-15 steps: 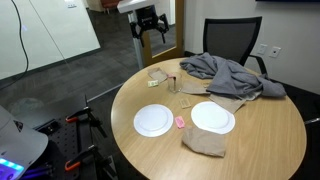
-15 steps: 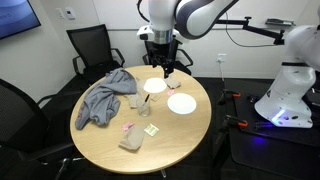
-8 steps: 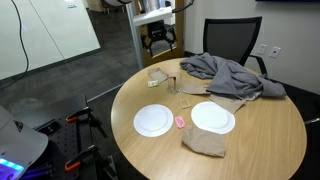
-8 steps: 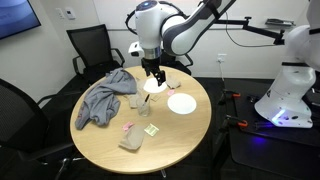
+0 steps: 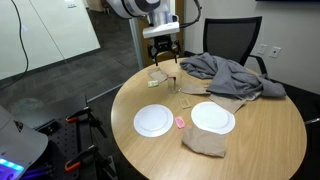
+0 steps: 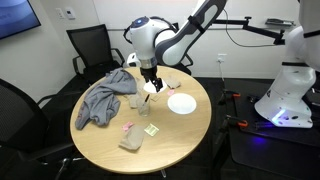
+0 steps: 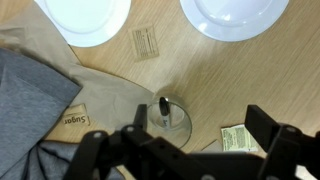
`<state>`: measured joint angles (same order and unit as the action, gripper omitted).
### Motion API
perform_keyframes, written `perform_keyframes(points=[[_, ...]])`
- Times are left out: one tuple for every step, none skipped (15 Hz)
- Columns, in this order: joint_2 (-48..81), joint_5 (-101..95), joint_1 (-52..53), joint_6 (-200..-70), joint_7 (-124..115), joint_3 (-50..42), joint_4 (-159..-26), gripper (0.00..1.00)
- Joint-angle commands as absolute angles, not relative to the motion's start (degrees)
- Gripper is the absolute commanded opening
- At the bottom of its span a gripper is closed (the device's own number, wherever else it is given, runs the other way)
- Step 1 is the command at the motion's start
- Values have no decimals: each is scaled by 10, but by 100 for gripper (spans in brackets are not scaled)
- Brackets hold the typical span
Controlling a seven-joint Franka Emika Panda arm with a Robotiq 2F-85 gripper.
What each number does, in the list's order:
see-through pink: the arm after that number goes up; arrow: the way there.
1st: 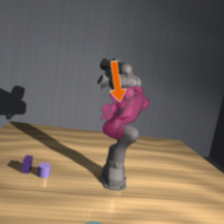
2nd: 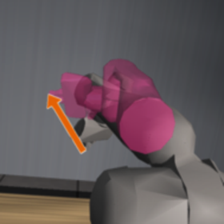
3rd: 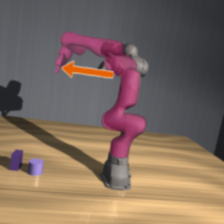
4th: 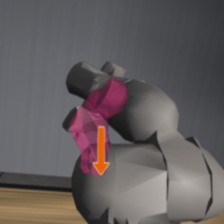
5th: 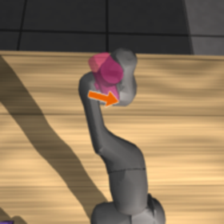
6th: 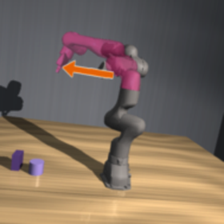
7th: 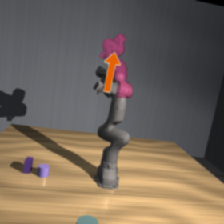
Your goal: Pick the marker from the cup and put it on the table
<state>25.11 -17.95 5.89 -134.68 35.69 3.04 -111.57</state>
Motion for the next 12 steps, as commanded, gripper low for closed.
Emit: perform_keyframes(points=[[285, -191, 44, -1349, 365, 40, -1084, 100], [295, -190, 43, -1349, 365, 40, -1076, 100], [302, -189, 42, -1347, 365, 40, -1070, 100], [312, -189, 42, -1345, 365, 40, -1061, 100], [319, -188, 41, -1343, 365, 40, -1054, 100], [328, -188, 40, -1343, 366, 40, -1047, 100], [335, -188, 39, -1342, 366, 40, -1040, 100], [344, -188, 39, -1342, 365, 40, -1031, 95], [352, -188, 39, -1342, 364, 40, -1024, 85], [359, -187, 38, -1341, 364, 40, -1017, 83], [366, -188, 39, -1340, 364, 40, -1009, 80], [371, -188, 39, -1340, 364, 40, -1003, 74]])
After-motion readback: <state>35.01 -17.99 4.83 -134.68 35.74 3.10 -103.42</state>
